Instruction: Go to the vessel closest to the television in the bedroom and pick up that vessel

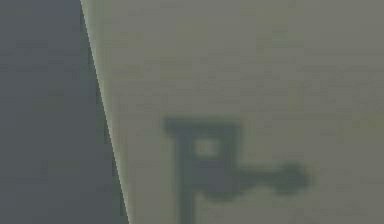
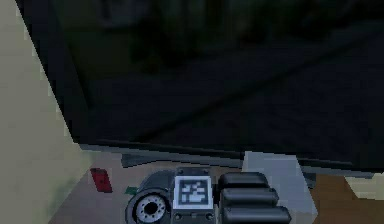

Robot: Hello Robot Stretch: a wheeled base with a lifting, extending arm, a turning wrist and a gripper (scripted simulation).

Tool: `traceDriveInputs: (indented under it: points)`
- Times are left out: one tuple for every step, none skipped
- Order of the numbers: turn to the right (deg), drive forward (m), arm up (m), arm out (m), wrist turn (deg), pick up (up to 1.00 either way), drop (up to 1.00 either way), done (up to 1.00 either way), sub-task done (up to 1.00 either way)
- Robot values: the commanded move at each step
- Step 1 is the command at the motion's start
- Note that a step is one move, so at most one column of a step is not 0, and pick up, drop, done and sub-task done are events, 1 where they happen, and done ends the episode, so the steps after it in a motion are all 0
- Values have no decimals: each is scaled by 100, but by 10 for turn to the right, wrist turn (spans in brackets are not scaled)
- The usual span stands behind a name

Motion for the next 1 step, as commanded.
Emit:
traceDriveInputs:
  points:
    - [0,0,0,0,450,0,0,0,0]
